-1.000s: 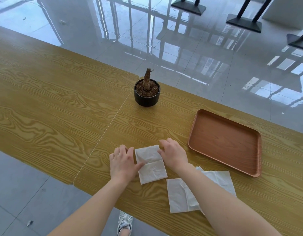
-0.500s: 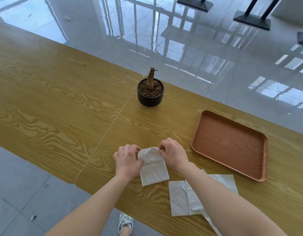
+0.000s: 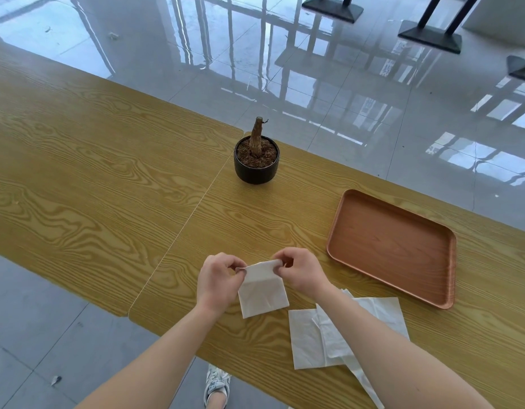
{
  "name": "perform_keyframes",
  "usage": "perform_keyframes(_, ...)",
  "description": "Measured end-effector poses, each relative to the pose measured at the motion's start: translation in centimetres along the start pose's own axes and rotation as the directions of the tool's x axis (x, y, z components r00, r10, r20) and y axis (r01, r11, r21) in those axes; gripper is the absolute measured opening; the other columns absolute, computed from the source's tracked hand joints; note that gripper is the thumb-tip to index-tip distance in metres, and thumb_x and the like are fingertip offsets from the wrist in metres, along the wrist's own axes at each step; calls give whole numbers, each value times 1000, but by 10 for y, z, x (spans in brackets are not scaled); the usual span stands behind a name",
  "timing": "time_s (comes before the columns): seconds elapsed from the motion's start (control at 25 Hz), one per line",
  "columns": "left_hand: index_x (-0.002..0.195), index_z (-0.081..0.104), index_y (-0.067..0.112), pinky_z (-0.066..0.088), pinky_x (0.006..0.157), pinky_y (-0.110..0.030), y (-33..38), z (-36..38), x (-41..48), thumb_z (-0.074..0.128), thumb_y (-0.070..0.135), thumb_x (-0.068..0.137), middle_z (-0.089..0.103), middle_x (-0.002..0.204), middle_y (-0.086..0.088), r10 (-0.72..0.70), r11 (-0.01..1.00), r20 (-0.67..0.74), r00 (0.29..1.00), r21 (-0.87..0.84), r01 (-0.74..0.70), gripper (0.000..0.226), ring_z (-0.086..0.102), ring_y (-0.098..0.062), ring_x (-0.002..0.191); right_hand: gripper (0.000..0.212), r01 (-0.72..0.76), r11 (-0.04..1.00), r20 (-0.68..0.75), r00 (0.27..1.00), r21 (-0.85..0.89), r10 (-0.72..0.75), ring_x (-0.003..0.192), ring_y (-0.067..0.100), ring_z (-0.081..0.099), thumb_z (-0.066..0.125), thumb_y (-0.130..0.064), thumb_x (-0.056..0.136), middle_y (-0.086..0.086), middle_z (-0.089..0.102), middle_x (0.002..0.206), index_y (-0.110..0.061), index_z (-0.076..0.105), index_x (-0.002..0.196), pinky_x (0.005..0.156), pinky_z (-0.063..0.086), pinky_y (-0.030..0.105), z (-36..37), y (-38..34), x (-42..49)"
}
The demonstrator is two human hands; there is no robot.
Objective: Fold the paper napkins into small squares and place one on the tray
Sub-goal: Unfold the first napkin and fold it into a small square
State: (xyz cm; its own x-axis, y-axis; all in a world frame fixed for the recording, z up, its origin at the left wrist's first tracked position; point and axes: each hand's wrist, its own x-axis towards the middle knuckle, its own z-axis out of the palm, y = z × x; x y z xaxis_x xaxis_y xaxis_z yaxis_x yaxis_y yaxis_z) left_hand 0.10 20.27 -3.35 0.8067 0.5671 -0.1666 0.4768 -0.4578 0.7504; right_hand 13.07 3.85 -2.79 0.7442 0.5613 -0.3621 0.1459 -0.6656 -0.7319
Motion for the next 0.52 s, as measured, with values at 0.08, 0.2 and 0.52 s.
perform_keyframes(0.08, 75, 73, 27, 44, 77, -27, -4, 0, -10, 79, 12, 79, 65, 81, 14, 77, 996, -20, 997, 37, -76, 17, 55, -14, 90, 9, 63, 993, 20, 998, -99, -61, 78, 9, 63, 71, -14, 84, -9, 70, 84, -22, 75, 87, 75, 56, 34, 0, 3, -6)
perform_keyframes(0.2, 77, 73, 23, 47, 73, -29, -11, 2, -26, 83, 8, 75, 62, 78, 13, 177, 979, -40, 983, 105, -172, 17, 53, -14, 85, 11, 155, 965, 38, 988, -211, -150, 79, 10, 56, 70, -9, 85, -9, 65, 91, -20, 75, 86, 74, 53, 36, 3, 9, -18)
perform_keyframes(0.52, 75, 72, 17, 51, 67, -37, -30, 12, -49, 83, -5, 60, 63, 79, 5, 413, 867, 56, 909, 281, -412, 28, 60, -23, 81, 20, 280, 865, 93, 960, -418, -266, 101, 15, 54, 62, -6, 89, -5, 62, 103, -19, 75, 96, 73, 50, 31, 12, 24, -38)
